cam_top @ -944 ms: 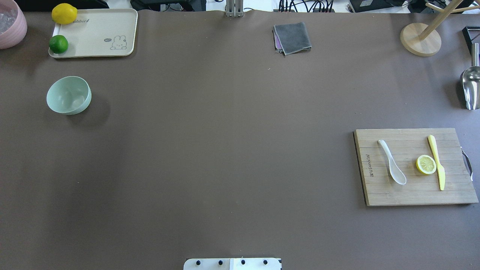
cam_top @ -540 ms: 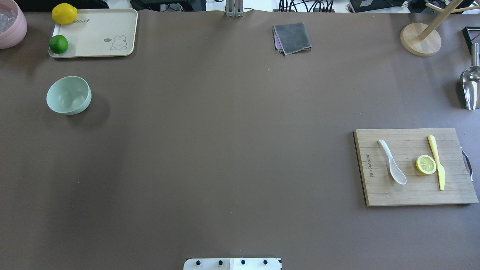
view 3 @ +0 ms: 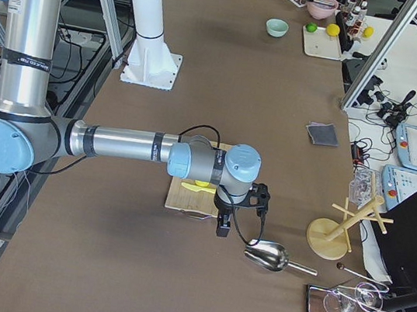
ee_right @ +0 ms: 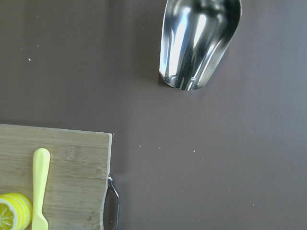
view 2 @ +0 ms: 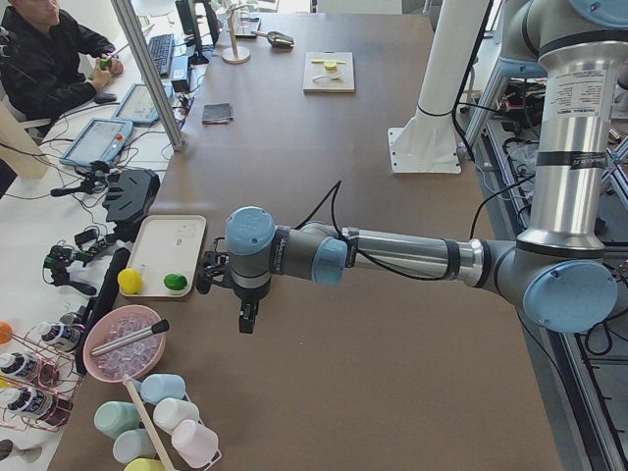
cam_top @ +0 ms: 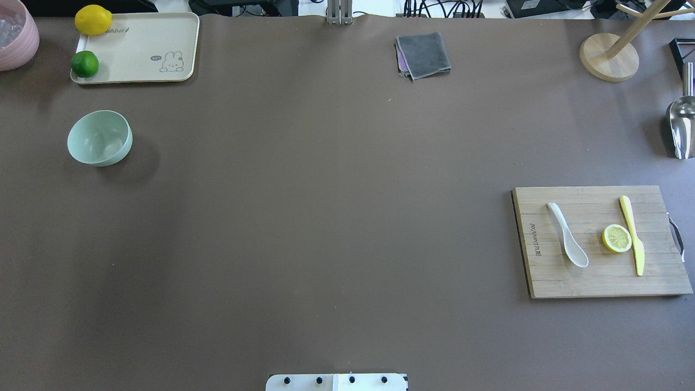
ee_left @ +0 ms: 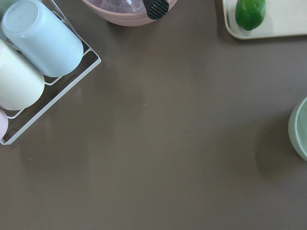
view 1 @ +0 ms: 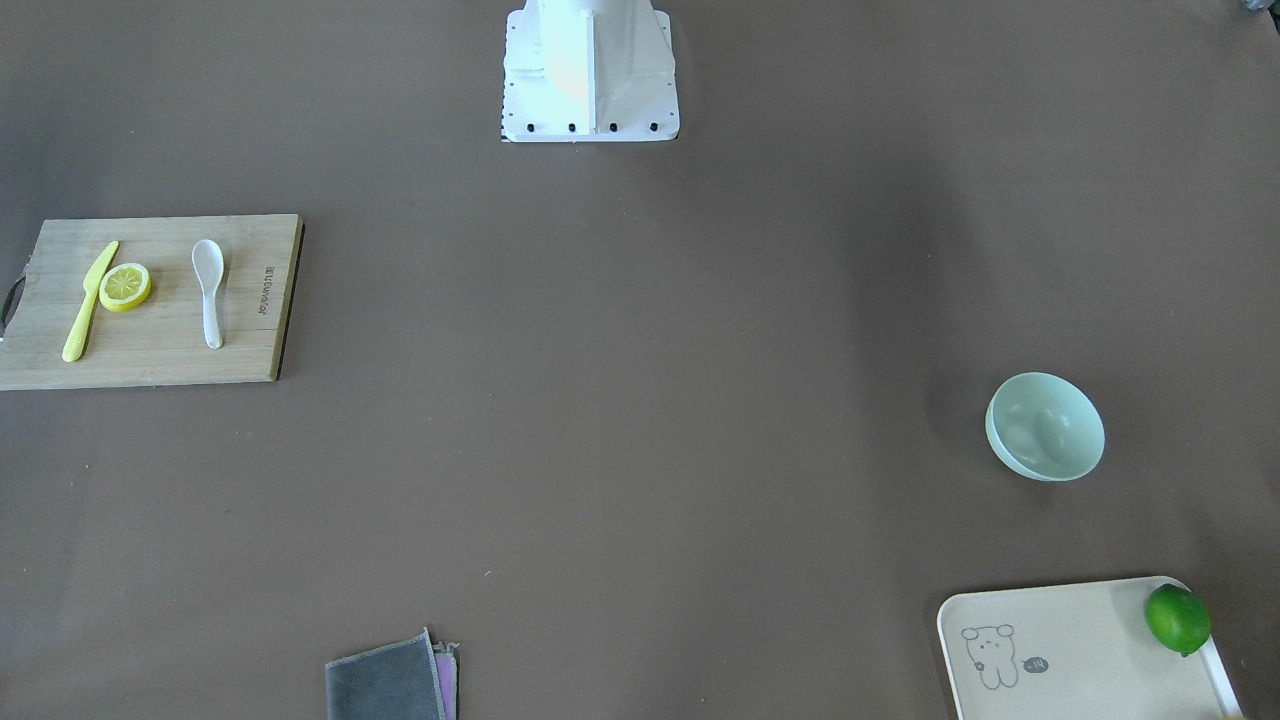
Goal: Place spoon in bowl
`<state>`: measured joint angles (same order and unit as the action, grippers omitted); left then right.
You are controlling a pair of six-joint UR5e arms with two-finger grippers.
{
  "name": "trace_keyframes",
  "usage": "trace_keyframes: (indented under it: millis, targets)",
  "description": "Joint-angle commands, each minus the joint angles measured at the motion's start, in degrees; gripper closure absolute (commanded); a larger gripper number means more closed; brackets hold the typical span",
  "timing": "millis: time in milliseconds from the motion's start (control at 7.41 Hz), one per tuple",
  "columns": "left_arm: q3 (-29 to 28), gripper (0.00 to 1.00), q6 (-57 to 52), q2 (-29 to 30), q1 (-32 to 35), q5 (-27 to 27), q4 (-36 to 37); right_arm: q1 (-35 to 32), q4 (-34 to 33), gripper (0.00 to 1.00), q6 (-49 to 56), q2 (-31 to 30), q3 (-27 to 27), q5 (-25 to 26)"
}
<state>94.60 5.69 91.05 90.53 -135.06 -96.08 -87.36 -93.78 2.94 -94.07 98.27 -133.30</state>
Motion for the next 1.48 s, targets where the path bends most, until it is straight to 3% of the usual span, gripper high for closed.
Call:
trace_keyframes:
  millis: [0,1349]
  targets:
    - [-0.03,0.02,0.02,0.0,0.0,0.06,0.01,0.0,0.0,0.0,0.13,-0.06,-0.1,-0.03]
    - [-1.08,0.02,-0.42,0.0,-0.09,-0.12,-0.43,0.0,0.0,0.0,0.13,0.02,0.17,-0.3]
